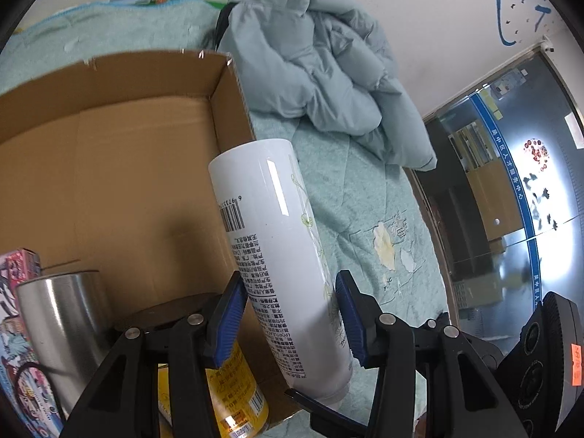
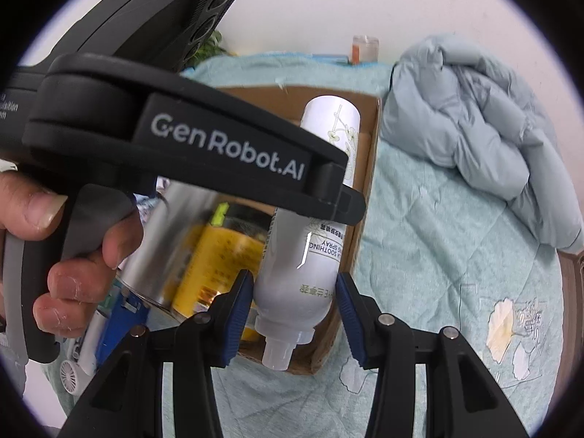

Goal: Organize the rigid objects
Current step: 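Lift the spray bottle with the right tool and carry it over the box, then lower the spray bottle beside the yellow jar and open the right tool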

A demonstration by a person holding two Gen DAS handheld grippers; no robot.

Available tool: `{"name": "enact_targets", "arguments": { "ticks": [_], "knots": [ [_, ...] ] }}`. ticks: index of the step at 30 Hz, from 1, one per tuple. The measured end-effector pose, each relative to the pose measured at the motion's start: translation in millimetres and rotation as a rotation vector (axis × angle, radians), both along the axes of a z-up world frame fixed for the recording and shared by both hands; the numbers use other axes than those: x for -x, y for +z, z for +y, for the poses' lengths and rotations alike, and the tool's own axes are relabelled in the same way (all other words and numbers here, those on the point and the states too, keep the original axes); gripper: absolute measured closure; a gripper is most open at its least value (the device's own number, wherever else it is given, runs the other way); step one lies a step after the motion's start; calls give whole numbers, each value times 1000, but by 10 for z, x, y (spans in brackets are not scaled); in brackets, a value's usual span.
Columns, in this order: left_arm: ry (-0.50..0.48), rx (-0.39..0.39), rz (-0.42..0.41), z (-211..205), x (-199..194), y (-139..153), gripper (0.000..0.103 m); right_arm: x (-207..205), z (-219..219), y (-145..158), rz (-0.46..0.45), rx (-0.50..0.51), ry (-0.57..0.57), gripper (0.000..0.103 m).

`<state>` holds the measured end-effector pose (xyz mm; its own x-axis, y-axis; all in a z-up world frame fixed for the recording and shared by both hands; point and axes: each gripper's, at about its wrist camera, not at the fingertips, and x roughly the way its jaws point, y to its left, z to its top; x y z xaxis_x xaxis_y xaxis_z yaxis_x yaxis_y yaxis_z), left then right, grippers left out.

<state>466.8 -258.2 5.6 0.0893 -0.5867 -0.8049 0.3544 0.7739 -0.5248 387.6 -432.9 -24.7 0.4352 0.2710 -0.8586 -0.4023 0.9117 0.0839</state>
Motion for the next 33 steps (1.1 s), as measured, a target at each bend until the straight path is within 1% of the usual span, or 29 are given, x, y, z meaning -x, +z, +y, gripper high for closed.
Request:
{"name": "enact_targets", "arguments": {
  "ticks": [3,5,9,12,14,16,17,18,19,20,21,22,23,25,26,27,28,29,30,31,32,33],
  "knots": [
    [-1,-19,36,-29,-8,-168,56,-43,-44,-141,67,-21,-22,57],
    [3,-10,41,-23,-16,-205,56,-45,-42,-200,87,-25,-26,57],
    [5,-20,53,-58,-42,-220,56,-23,-54,-217,83,-39,-43,57],
    [4,-38,53,-58,-35,-180,56,-12,-64,-229,88,-44,-55,57],
    [6,-57,33,-27,11,-111,56,-12,-63,-225,86,-48,-59,57],
    [1,-54,-6,51,80,19,56,-39,-75,-247,95,-54,-71,57],
    [1,-50,-35,105,126,111,56,-36,-87,-267,104,-58,-81,57],
    [5,-55,-81,182,192,242,54,-7,-97,-260,96,-69,-79,57],
    [10,-65,-130,259,259,372,54,9,-106,-250,86,-69,-77,57],
    [19,-74,-192,370,347,536,54,69,-109,-215,62,-62,-78,57],
    [31,-81,-268,525,457,745,51,120,-115,-176,38,-57,-79,56],
    [41,-86,-311,639,522,881,48,193,-121,-140,13,-56,-82,53],
    [60,-95,-366,783,603,1044,44,287,-131,-101,-13,-62,-92,42],
    [126,-116,-498,1133,830,1390,39,477,-134,-45,-53,-84,-115,28],
    [160,-125,-571,1309,956,1546,34,599,-112,-21,-78,-100,-113,26],
    [199,-132,-657,1513,1108,1706,22,689,-89,-21,-95,-115,-103,25],
    [242,-143,-733,1703,1252,1827,15,785,-46,-21,-113,-128,-91,23],
    [294,-160,-803,1884,1398,1914,2,928,19,-20,-133,-136,-79,23],
    [357,-176,-874,2079,1567,1960,1,1039,83,-18,-148,-143,-67,23],
    [397,-190,-920,2237,1712,1958,1,1160,163,-10,-165,-155,-48,23],
    [423,-214,-935,2352,1835,1914,1,1285,255,-14,-181,-176,-27,23],
    [443,-248,-927,2454,1967,1829,1,1357,312,-28,-188,-194,-12,23]
  ]
}}
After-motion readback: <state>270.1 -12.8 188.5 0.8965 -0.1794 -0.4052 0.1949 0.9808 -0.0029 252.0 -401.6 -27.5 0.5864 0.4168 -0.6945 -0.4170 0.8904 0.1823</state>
